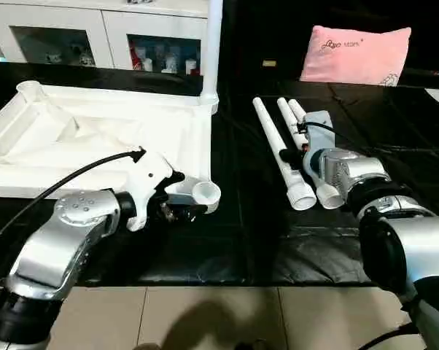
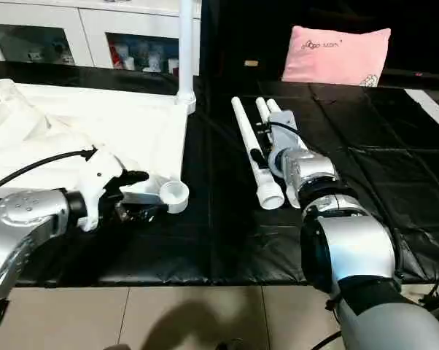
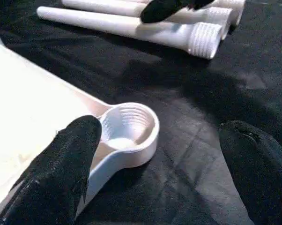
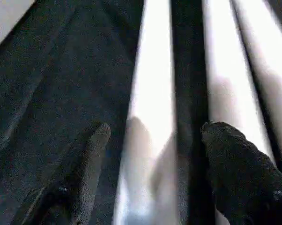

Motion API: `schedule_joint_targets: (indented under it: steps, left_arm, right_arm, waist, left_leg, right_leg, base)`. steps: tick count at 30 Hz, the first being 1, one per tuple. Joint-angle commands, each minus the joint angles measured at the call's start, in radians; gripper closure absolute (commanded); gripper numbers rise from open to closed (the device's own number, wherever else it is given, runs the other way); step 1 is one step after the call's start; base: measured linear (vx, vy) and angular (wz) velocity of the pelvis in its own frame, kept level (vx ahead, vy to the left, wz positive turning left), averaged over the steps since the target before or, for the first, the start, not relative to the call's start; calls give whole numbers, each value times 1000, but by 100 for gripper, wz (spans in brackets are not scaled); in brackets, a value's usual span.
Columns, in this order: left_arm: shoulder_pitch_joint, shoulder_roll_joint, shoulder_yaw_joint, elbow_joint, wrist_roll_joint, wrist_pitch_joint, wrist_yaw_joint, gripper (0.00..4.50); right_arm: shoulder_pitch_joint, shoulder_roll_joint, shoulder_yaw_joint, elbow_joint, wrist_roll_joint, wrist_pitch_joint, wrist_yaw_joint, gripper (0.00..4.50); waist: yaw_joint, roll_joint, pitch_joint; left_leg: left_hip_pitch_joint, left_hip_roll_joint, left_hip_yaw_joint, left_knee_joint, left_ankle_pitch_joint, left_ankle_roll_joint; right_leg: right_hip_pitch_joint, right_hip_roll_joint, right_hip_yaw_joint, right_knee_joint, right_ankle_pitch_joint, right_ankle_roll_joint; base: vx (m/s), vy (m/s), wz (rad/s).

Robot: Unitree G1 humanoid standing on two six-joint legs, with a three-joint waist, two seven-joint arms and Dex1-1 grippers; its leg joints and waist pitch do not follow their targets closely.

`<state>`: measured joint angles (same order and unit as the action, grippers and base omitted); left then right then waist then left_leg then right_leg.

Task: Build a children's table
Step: Pick table leg

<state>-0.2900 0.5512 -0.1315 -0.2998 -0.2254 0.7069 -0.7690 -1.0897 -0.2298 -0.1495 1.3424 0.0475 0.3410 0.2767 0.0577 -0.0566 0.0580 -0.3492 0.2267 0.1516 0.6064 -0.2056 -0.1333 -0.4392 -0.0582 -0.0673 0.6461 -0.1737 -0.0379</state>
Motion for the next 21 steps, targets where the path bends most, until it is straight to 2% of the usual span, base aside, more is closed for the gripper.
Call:
schedule_joint_targets:
  steps: [1, 9, 15, 17, 20, 21]
  left_arm:
    - [7, 12, 3, -24, -9, 21, 5, 0]
    - [27, 24, -2, -67, -20, 59, 12, 0]
    - [31, 25, -9, -81, -25, 71, 17, 0]
    - [31, 27, -12, -82, -29, 72, 15, 0]
    - [31, 30, -14, -81, -30, 71, 12, 0]
    - [30, 32, -13, -80, -32, 71, 10, 0]
  right_arm:
    - [9, -2, -7, 6, 7, 20, 8, 109]
    - [34, 10, 11, 23, -20, 146, 9, 109]
    - [46, 11, 5, 21, -22, 163, 4, 109]
    - [51, 11, 6, 19, -25, 165, 15, 135]
    - [53, 10, 7, 17, -26, 162, 19, 146]
    - [54, 10, 4, 16, -26, 163, 20, 163]
  waist:
    - [3, 2, -71]
    - [4, 2, -68]
    - [5, -1, -69]
    - [6, -5, -69]
    - [6, -5, -70]
    - [5, -4, -70]
  left_leg:
    - [-17, -14, 25, -58, -101, 4]
    - [-15, -14, 23, -60, -109, -5]
    - [-12, -13, 23, -61, -135, -17]
    - [-14, -13, 23, -61, -127, -17]
    - [-14, -14, 23, -60, -122, -16]
    - [-14, -13, 22, -61, -124, -17]
  right_leg:
    - [79, -51, 41, -62, -153, -180]
    - [77, -51, 40, -65, -177, -172]
    - [74, -52, 40, -68, -207, -161]
    - [75, -52, 40, -67, -203, -157]
    - [75, -51, 40, -67, -194, -157]
    - [74, -51, 39, -67, -197, -156]
  base:
    - [0, 0, 0]
    - [0, 0, 0]
    - [0, 0, 0]
    - [0, 0, 0]
    - [0, 0, 0]
    - [0, 0, 0]
